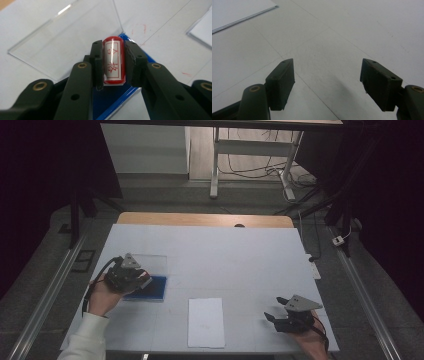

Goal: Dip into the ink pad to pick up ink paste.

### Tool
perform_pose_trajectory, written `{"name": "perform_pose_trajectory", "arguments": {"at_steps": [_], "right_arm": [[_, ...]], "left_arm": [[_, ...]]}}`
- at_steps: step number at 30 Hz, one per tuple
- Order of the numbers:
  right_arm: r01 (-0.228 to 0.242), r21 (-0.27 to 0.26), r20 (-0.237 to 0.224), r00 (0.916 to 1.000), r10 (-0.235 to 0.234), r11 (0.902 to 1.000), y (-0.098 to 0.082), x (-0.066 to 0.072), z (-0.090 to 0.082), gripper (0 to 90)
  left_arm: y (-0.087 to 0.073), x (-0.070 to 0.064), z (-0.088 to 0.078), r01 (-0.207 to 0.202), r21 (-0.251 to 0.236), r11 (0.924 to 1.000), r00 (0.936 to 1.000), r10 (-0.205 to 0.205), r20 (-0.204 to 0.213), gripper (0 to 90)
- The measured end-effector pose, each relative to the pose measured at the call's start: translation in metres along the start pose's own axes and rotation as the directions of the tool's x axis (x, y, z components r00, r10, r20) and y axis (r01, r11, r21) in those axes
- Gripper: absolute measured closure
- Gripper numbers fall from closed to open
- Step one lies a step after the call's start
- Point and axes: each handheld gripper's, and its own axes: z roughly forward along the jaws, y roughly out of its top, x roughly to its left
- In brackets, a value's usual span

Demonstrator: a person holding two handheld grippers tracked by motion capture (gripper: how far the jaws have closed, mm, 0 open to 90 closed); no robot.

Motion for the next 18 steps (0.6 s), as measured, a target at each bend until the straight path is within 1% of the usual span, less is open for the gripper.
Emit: {"name": "perform_pose_trajectory", "arguments": {"at_steps": [4, 9, 13, 18], "right_arm": [[0.0, 0.002, 0.0, 1.0, 0.0, 1.0, 0.0, 0.0, 0.0, 27.2], [0.001, 0.006, 0.0, 1.0, -0.001, 1.0, 0.0, 0.0, 0.001, 27.2], [0.001, 0.006, 0.001, 1.0, -0.001, 1.0, 0.0, 0.0, 0.001, 27.2], [0.001, 0.007, -0.001, 1.0, -0.001, 1.0, 0.0, 0.0, 0.001, 27.2]], "left_arm": [[-0.002, 0.001, 0.009, -0.001, 0.03, 0.9995, 1.0, 0.001, 0.005, 70.2], [-0.004, 0.001, 0.016, -0.001, 0.058, 0.9983, 1.0, 0.001, 0.002, 70.2], [-0.006, 0.003, 0.019, 0.005, 0.072, 0.9974, 1.0, -0.005, 0.003, 70.3], [-0.007, 0.004, 0.02, 0.023, 0.07, 0.9973, 0.9997, -0.023, 0.008, 70.3]]}}
